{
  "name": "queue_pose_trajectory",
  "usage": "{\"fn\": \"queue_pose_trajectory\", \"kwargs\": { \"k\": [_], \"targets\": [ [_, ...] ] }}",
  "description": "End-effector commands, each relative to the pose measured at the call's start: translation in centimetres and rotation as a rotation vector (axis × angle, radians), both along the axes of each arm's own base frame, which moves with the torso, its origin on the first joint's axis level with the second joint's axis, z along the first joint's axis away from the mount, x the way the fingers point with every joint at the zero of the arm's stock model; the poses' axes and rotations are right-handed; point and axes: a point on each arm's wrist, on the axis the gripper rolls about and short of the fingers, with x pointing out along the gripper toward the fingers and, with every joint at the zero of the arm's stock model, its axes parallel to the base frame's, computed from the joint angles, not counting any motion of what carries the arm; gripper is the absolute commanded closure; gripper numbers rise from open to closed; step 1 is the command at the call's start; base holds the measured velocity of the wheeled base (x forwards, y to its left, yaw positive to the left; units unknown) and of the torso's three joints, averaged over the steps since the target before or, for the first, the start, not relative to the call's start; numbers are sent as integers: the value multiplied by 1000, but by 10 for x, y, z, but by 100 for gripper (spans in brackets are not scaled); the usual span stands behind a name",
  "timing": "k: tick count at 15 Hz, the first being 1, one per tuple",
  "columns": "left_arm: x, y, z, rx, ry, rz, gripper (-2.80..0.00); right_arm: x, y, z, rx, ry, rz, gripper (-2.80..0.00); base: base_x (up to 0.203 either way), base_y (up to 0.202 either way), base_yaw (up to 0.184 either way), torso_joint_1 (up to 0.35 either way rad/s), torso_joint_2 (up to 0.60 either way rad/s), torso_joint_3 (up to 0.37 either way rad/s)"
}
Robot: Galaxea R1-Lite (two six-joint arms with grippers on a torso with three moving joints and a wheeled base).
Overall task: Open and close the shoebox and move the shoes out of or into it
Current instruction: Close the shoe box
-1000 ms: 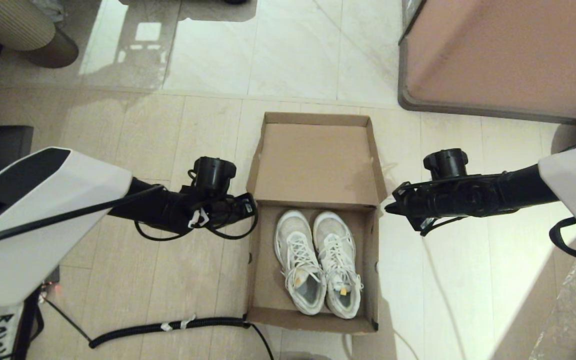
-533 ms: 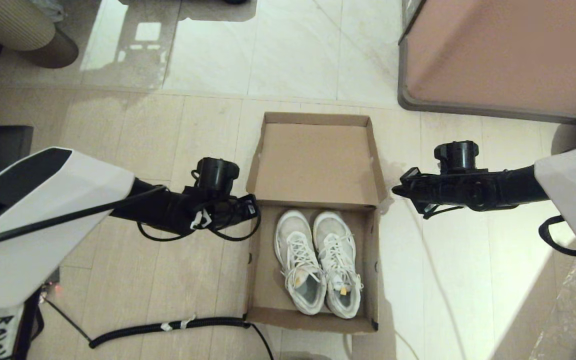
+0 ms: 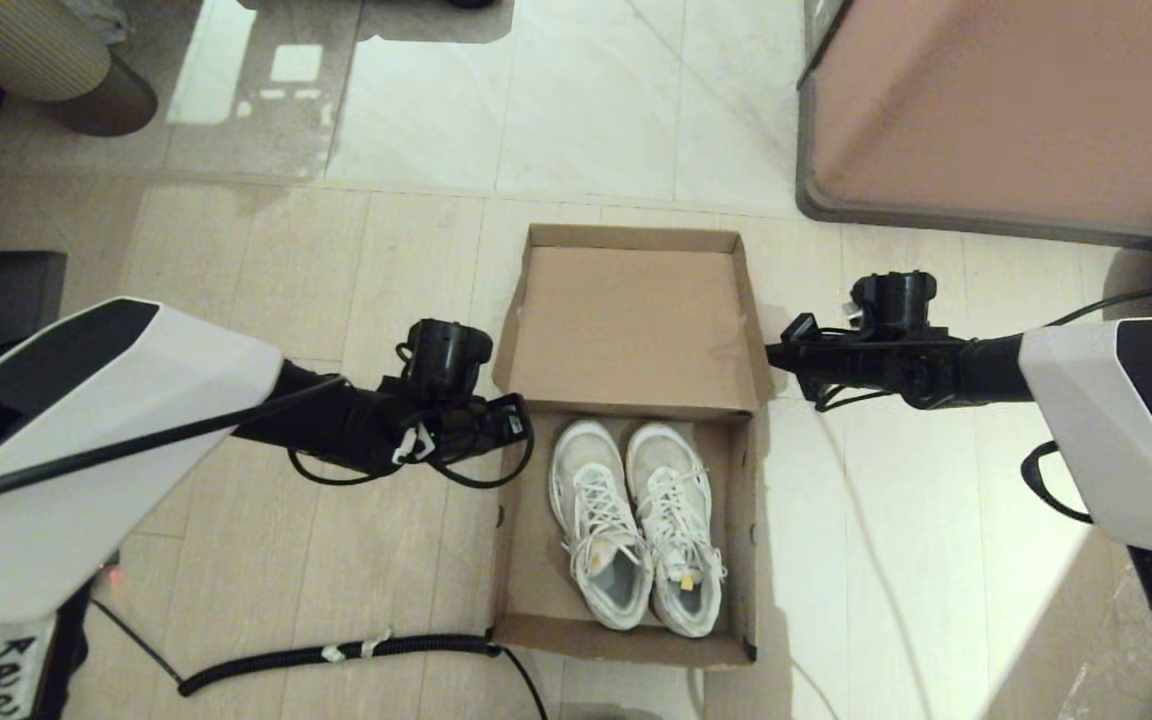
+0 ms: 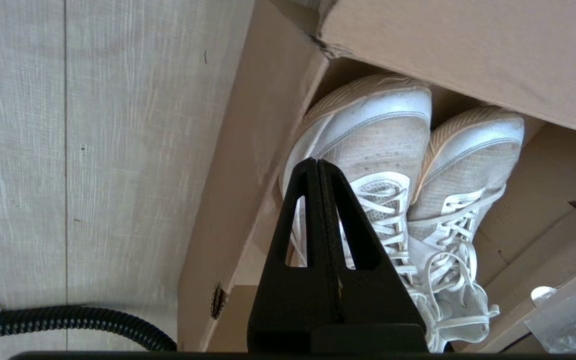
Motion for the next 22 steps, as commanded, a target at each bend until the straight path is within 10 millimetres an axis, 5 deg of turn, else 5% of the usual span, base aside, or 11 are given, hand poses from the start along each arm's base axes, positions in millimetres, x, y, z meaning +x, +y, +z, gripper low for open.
{"fn": "queue_pose_trajectory", "kwargs": {
  "k": [1,9,22],
  "targets": [
    [0,-1,-1,-1,3,-2,0,6,0,-17,9,27,9,0,0,0,0,0,0,0],
    [-4,-8,-5,7,11,-8,0,11,1,-30,20,16,26,0,0,0,0,0,0,0],
    [-12,-24,-17,18,39,-44,0,23,1,-40,414,7,156,0,0,0,0,0,0,0]
  ]
}}
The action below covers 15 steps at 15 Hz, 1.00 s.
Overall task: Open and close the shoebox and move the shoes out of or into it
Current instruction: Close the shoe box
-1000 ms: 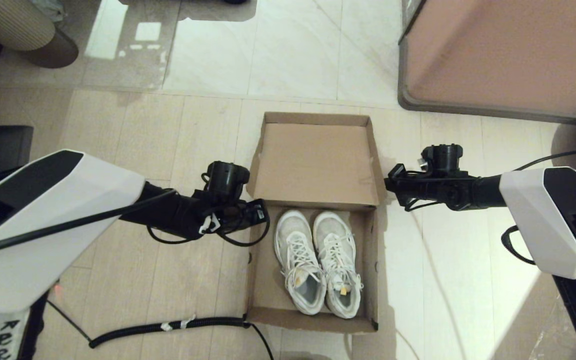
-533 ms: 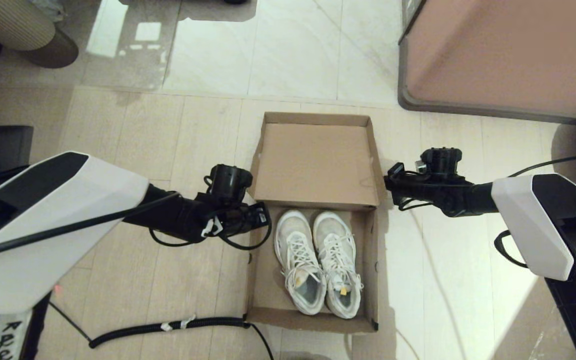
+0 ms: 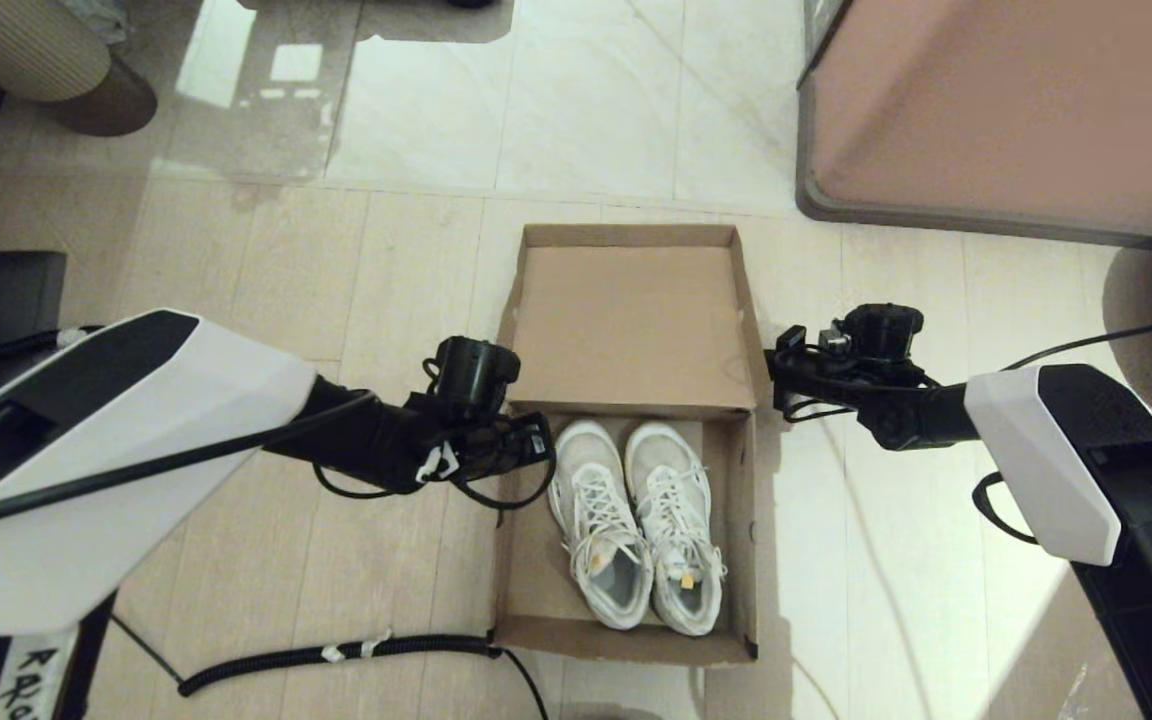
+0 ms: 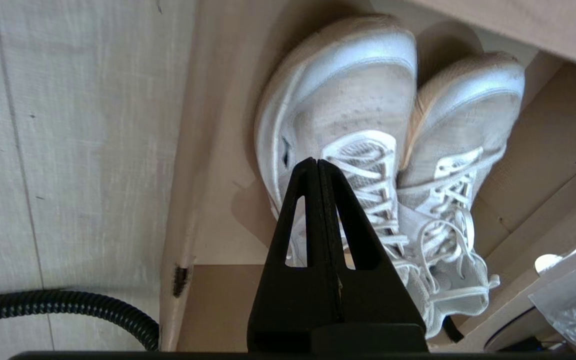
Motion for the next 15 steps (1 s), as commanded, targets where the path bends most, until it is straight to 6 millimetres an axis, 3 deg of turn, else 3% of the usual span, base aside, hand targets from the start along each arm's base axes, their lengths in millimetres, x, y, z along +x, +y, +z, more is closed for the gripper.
{"fn": "queue_pose_trajectory", "kwargs": {
  "k": [1,4,8,15],
  "targets": [
    [0,-2,-6,4,12,-1,0,2,-5,-2,96,2,41,0,0,0,0,0,0,0],
    [-2,-6,-11,8,22,-8,0,2,-11,-3,203,-13,134,0,0,0,0,0,0,0],
    [-8,-12,-19,13,33,-28,0,0,-18,1,187,-45,211,0,0,0,0,0,0,0],
    [-11,-17,-26,16,35,-39,0,-5,-12,19,163,-91,315,0,0,0,0,0,0,0]
  ]
}}
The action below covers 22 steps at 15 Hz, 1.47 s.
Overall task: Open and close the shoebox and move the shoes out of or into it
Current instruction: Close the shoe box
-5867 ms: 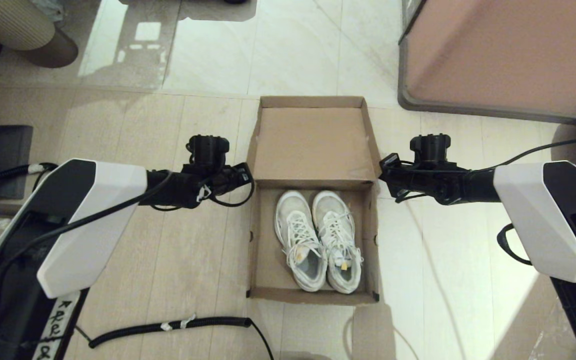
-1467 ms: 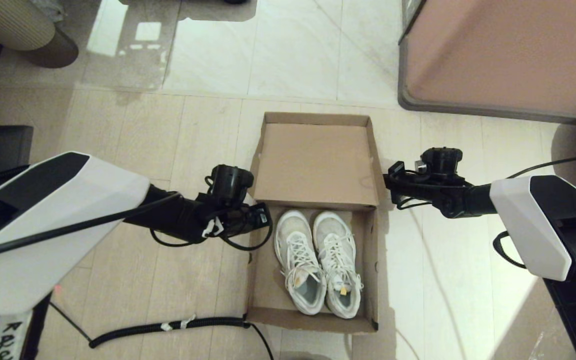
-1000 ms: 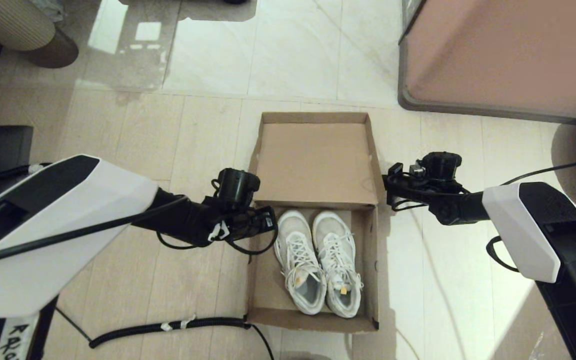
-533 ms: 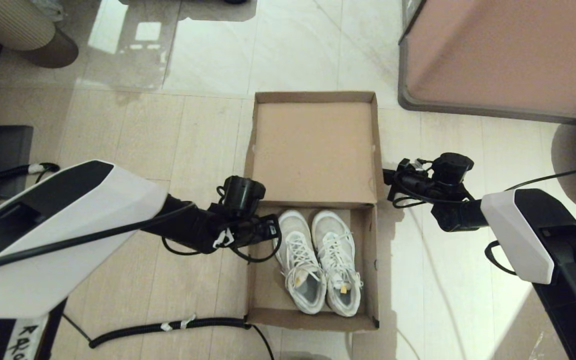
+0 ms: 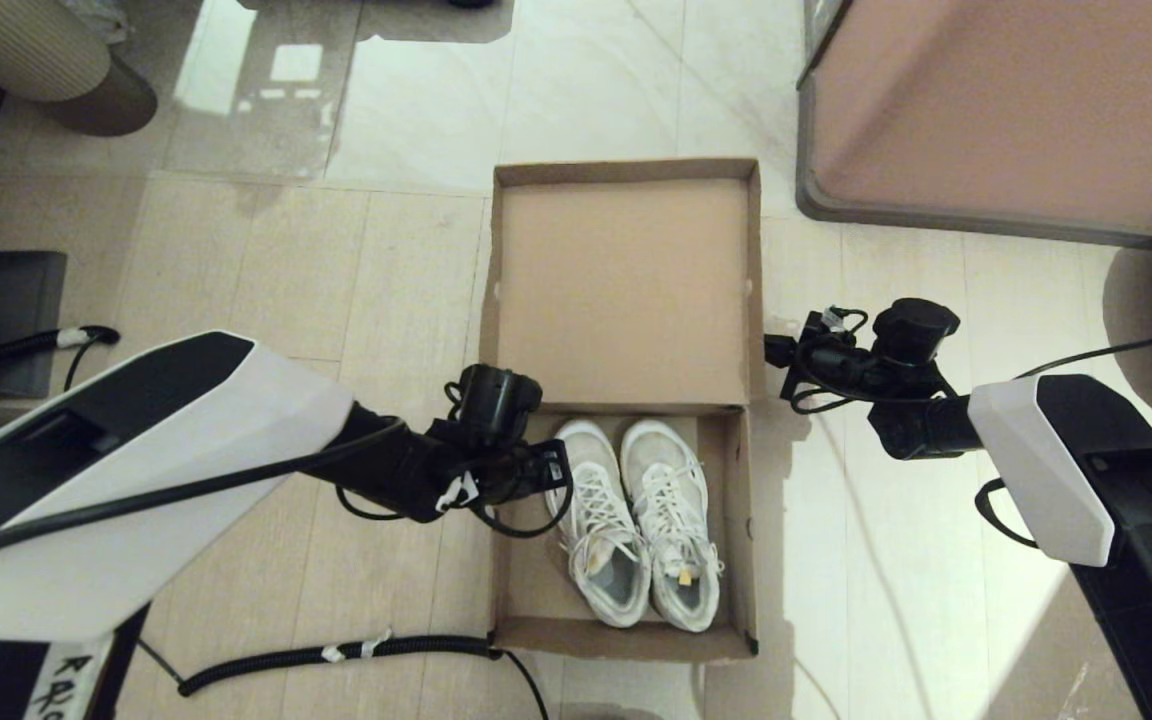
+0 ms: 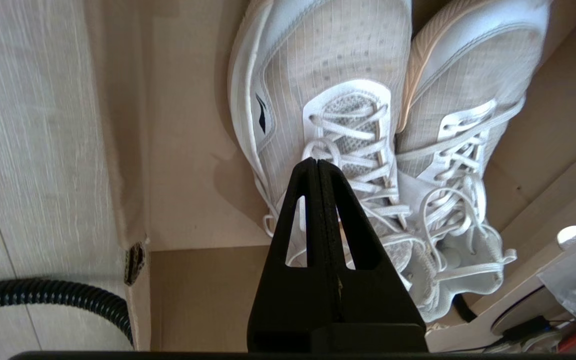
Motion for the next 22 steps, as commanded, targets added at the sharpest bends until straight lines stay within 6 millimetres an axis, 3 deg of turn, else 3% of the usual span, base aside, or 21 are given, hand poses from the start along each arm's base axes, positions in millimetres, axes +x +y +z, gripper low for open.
{"fn": "queue_pose_trajectory", "kwargs": {
  "k": [1,16,22],
  "targets": [
    [-1,0,-3,1,5,1,0,-2,2,9,2,-23,14,0,0,0,0,0,0,0],
    [-8,-11,-8,4,12,-27,0,-19,14,59,-22,-147,152,0,0,0,0,0,0,0],
    [-13,-9,4,-4,-6,-24,0,-45,9,118,58,-199,208,0,0,0,0,0,0,0]
  ]
}}
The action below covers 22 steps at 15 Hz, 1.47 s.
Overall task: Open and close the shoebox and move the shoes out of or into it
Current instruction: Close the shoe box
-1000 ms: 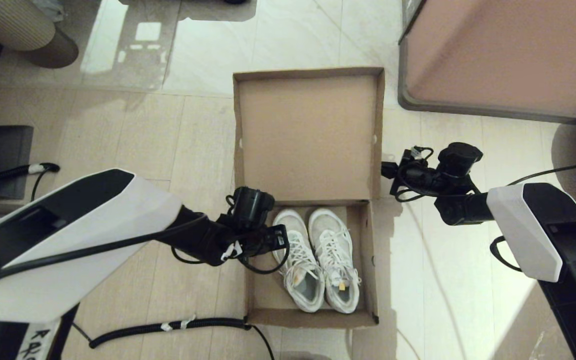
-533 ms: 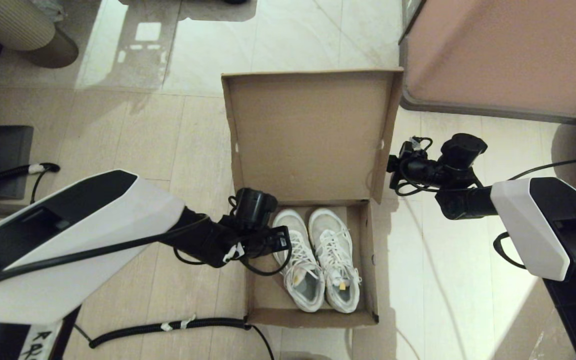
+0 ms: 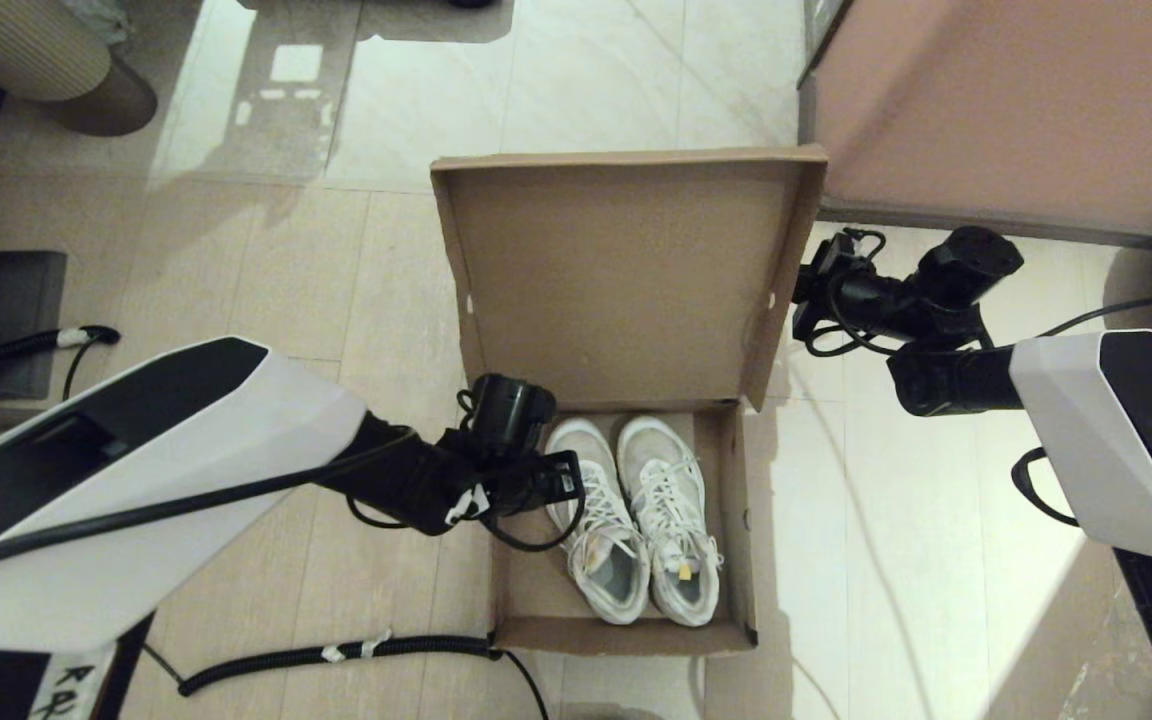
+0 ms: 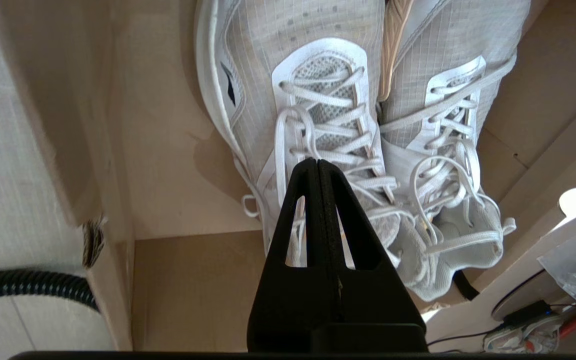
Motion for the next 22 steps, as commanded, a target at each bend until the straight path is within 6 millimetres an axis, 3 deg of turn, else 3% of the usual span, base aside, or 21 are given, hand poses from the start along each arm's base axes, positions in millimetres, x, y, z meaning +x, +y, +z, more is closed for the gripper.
{"fn": "queue_pose_trajectory", "kwargs": {
  "k": [1,6,13,15,18,20,22],
  "targets": [
    [-7,4,14,-11,-16,1,0,-14,-4,28,4,-37,35,0,0,0,0,0,0,0],
    [-55,34,73,17,-105,-86,0,-26,-9,50,-30,-60,76,0,0,0,0,0,0,0],
    [-168,94,186,-58,-251,-201,0,-32,-4,55,-52,-64,110,0,0,0,0,0,0,0],
    [-175,96,227,-113,-344,-225,0,-31,-3,54,-55,-58,116,0,0,0,0,0,0,0],
    [-173,95,273,-147,-484,-241,0,-36,2,57,-82,-58,156,0,0,0,0,0,0,0],
    [-169,92,300,-174,-558,-238,0,-43,2,62,-93,-48,169,0,0,0,0,0,0,0],
    [-149,79,308,-179,-586,-226,0,-50,1,61,-99,-14,177,0,0,0,0,0,0,0]
  ]
}}
